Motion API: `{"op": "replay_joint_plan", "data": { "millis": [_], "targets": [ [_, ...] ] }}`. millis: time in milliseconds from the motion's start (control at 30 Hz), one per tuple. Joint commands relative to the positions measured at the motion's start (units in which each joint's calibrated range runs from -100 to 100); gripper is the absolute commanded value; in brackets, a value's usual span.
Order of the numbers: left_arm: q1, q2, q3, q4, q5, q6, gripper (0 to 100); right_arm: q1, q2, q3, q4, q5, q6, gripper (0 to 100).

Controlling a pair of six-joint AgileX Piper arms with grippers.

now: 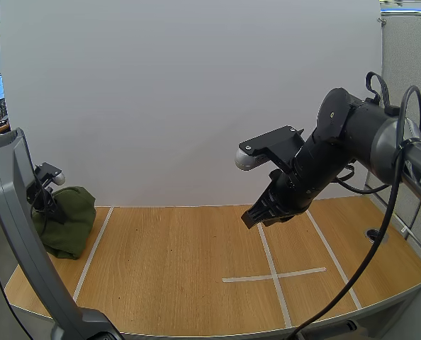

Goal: Fold the towel

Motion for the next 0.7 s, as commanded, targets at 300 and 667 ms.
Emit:
{"op": "replay_joint_plan", "data": {
  "millis": [300, 667],
  "targets": [
    [-2.23, 8.63, -9.11, -4.03, 0.37, -1.82, 0, -0.04, -0.91, 0.4, -0.66, 4.42, 3.12, 0],
    [-1.91, 10.91, -10.67, -0.58, 0.37, -2.86, 0, -0.04, -0.91, 0.4, -0.66, 4.42, 3.12, 0]
  ]
}}
